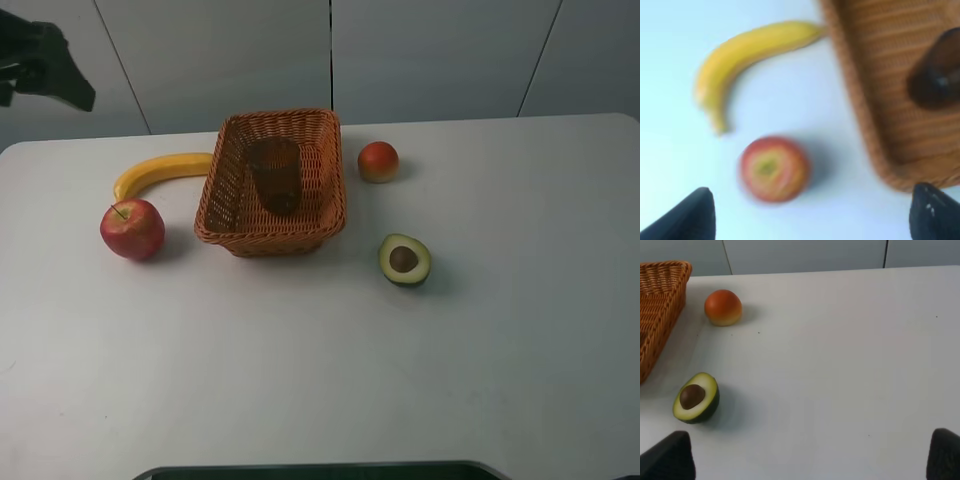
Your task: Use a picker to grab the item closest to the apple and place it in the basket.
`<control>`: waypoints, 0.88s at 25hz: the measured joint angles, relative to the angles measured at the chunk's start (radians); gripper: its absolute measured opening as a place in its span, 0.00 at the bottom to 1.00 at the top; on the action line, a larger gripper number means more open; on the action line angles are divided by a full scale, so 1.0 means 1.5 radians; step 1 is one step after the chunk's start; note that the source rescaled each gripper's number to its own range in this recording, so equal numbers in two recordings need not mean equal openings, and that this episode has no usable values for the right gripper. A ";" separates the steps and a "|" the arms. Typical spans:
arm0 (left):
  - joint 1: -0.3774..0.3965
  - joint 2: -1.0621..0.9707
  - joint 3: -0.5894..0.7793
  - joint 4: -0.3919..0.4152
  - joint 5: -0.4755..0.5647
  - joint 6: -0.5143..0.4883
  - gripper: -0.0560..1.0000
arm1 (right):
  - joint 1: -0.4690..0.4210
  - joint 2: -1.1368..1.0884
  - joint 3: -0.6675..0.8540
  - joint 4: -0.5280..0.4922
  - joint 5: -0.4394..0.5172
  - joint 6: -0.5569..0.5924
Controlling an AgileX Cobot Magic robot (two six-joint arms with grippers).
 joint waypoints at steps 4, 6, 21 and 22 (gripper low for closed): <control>0.034 -0.147 0.068 0.002 0.012 -0.001 0.99 | 0.000 0.000 0.000 0.000 0.000 0.000; 0.035 -0.230 0.090 0.002 0.023 -0.001 0.99 | 0.000 0.000 0.000 0.000 0.000 0.000; 0.035 -0.623 0.204 0.001 0.170 0.000 0.99 | 0.000 0.000 0.000 0.000 0.000 0.000; 0.035 -0.641 0.216 0.001 0.174 0.000 0.99 | 0.000 0.000 0.000 0.000 0.000 0.000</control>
